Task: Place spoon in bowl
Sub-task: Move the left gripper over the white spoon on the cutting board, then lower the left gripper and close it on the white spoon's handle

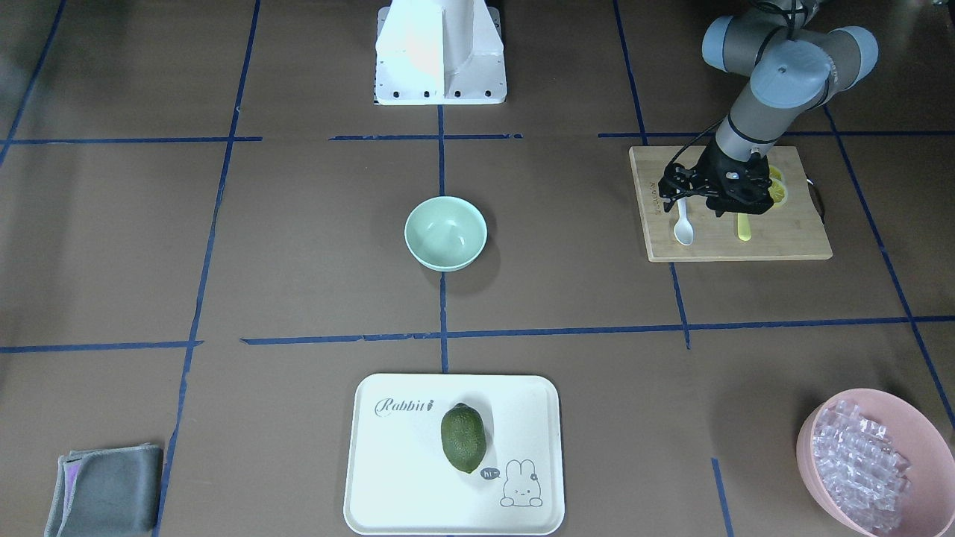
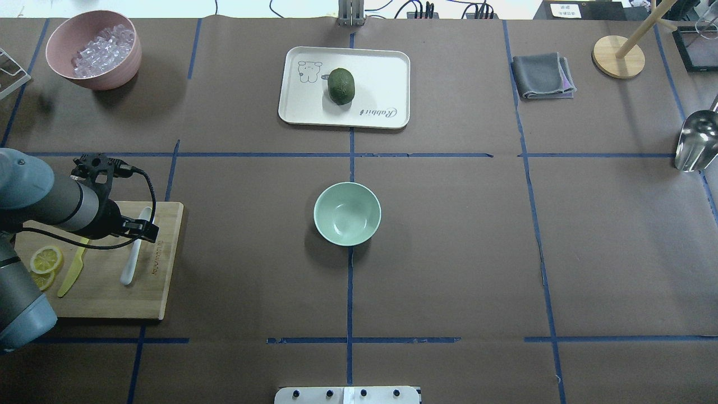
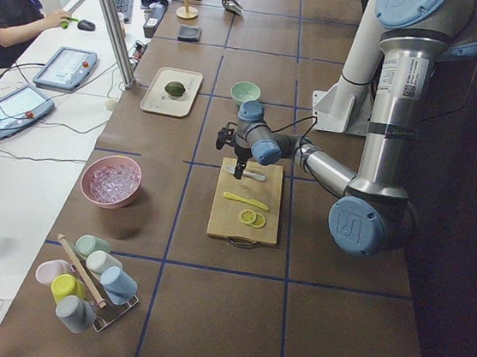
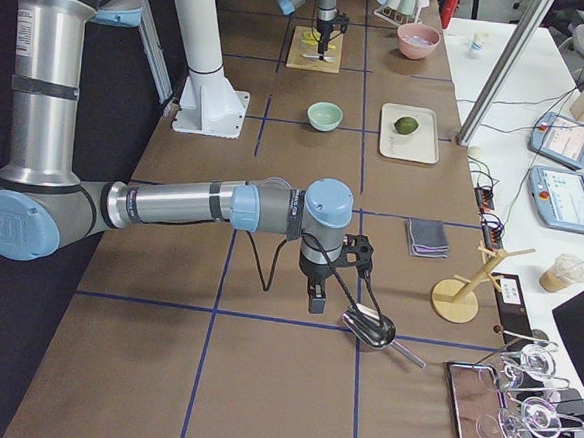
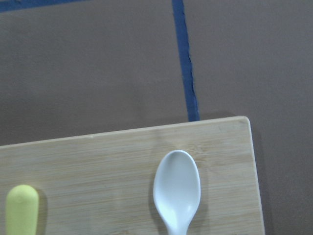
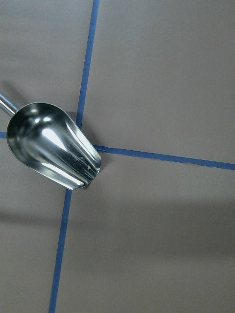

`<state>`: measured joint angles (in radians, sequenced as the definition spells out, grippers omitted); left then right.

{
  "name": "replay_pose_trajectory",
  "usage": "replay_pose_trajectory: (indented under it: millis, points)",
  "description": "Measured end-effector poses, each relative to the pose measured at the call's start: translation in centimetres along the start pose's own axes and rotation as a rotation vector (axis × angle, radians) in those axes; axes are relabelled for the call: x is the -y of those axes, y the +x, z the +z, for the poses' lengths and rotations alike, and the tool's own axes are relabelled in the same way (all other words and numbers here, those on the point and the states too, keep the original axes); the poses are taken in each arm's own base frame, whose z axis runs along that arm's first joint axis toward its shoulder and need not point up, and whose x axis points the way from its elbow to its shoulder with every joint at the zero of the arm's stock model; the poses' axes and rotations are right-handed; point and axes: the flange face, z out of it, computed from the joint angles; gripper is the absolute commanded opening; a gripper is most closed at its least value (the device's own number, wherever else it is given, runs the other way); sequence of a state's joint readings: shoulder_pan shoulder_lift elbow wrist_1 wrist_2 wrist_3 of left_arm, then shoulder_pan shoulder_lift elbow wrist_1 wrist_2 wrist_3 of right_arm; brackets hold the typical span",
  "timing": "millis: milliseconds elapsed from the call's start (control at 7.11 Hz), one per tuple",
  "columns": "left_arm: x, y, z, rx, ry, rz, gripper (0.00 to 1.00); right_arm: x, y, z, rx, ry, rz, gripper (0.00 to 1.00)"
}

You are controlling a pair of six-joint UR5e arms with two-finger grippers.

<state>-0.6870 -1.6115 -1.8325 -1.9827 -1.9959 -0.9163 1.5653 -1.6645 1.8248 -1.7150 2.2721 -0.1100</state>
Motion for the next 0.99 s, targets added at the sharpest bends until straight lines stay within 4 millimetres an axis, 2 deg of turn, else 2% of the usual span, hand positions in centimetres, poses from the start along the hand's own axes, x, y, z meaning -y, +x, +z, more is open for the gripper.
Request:
replay_pose_trajectory:
  millis: [985]
  points:
    - [-0.45, 0.34, -0.11, -0.008, -0.003, 0.014, 0.49, 0.02, -0.06, -0.02, 0.002, 0.001, 0.003, 1.00]
